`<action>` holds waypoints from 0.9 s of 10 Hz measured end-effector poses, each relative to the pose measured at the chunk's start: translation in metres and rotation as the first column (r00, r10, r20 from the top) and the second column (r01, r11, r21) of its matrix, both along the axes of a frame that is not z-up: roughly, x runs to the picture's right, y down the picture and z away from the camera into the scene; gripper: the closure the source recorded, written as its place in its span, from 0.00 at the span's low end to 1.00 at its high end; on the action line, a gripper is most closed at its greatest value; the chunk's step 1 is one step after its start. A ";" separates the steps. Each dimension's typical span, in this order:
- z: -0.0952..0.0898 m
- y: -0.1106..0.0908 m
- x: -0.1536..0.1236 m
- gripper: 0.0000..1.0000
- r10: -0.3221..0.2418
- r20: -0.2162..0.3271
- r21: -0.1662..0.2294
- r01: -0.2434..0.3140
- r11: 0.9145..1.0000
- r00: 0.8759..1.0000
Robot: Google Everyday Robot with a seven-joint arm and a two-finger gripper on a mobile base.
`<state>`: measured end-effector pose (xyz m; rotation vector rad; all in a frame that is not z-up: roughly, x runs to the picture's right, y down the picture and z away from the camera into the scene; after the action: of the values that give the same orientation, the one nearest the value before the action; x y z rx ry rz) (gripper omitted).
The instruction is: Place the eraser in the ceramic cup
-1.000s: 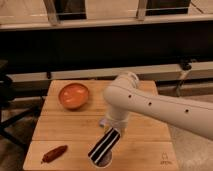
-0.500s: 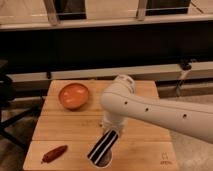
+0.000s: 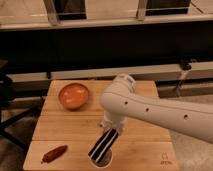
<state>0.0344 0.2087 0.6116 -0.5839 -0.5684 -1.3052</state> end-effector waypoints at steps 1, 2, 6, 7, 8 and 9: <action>0.002 0.000 0.005 0.96 0.009 -0.006 -0.039 -0.009 0.999 1.000; 0.005 -0.002 0.004 0.96 0.021 -0.005 -0.064 -0.021 0.998 1.000; 0.011 -0.001 0.009 0.96 0.012 -0.040 -0.183 -0.019 0.983 0.999; 0.012 0.000 0.008 0.96 0.005 -0.045 -0.201 -0.014 0.979 0.999; 0.012 0.001 0.007 0.96 -0.005 -0.050 -0.216 -0.006 0.976 0.999; 0.013 0.002 0.004 0.96 -0.014 -0.050 -0.227 0.002 0.974 0.999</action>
<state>0.0388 0.2106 0.6242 -0.8063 -0.6782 -1.2373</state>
